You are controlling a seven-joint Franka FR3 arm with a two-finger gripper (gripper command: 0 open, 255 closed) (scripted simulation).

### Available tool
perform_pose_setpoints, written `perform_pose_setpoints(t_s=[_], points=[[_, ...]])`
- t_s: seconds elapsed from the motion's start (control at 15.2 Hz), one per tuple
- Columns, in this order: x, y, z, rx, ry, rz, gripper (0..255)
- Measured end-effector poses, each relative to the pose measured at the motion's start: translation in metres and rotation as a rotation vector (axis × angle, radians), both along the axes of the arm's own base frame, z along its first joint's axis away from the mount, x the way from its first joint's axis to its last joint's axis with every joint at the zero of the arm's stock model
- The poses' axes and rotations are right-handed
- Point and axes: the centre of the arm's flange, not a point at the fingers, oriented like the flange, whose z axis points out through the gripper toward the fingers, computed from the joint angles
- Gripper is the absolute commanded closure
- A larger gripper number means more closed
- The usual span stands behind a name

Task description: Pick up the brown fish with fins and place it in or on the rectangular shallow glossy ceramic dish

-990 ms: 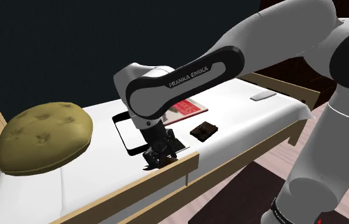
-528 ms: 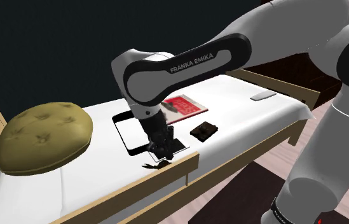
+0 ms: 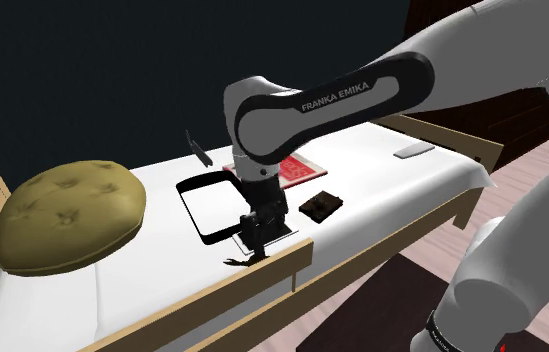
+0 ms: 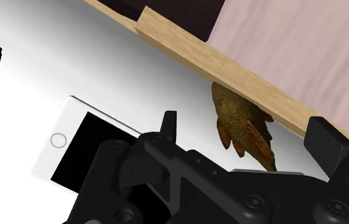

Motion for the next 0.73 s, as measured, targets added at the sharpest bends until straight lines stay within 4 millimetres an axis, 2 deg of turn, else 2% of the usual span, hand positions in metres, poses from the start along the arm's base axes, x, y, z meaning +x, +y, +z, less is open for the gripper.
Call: perform_pose_setpoints(t_s=[0.07,0.2,0.53,0.73], points=[[-0.002,-0.012,-0.004,0.119,-0.036,0.082,0],[-0.005,-0.020,-0.011,0.209,-0.077,0.153,0],[-0.012,-0.018,-0.035,0.238,-0.093,0.177,0],[-0.012,-0.017,-0.039,0.239,-0.094,0.178,0]])
